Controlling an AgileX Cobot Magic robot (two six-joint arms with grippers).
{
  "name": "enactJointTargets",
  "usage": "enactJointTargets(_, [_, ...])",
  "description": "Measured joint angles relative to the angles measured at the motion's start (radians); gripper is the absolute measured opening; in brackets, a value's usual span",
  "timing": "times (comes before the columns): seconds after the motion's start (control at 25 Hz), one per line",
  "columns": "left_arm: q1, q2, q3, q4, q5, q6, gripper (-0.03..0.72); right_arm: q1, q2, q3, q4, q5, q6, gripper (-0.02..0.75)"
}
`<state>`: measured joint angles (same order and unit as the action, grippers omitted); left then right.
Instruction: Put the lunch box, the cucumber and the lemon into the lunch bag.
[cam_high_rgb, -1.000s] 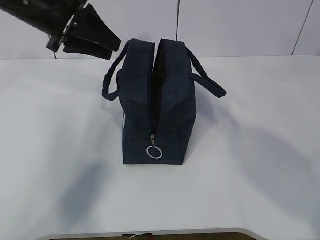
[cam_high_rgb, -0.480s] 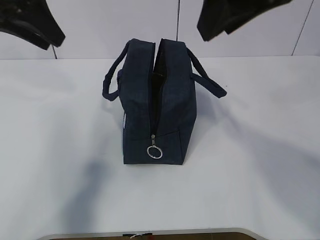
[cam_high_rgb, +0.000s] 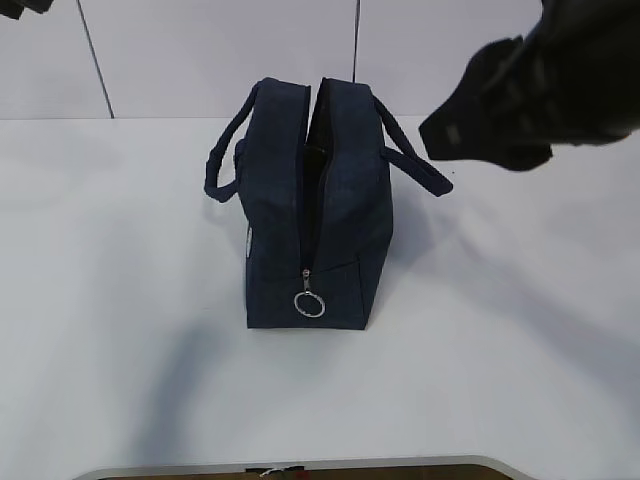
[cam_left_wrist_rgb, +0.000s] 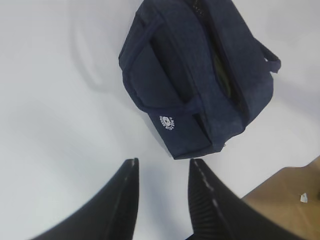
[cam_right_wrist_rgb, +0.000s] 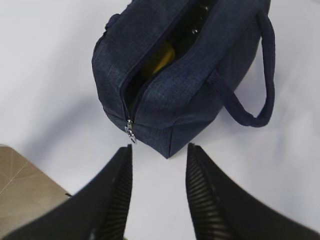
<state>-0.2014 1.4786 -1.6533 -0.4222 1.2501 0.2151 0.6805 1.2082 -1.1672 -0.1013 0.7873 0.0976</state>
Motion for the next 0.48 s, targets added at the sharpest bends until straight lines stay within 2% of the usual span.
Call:
enactJointTargets(0.24, [0.0,-0.039,0.0,0.0,0.001,0.0,0.239,0.0,-0.082,0.263,-0.004,-0.303,-0.073,0.301])
enactJointTargets(0.48, [0.0,-0.041,0.0,0.0,0.001,0.0,0.239,0.0,-0.045,0.328,-0.044,-0.409,-0.077,0.301])
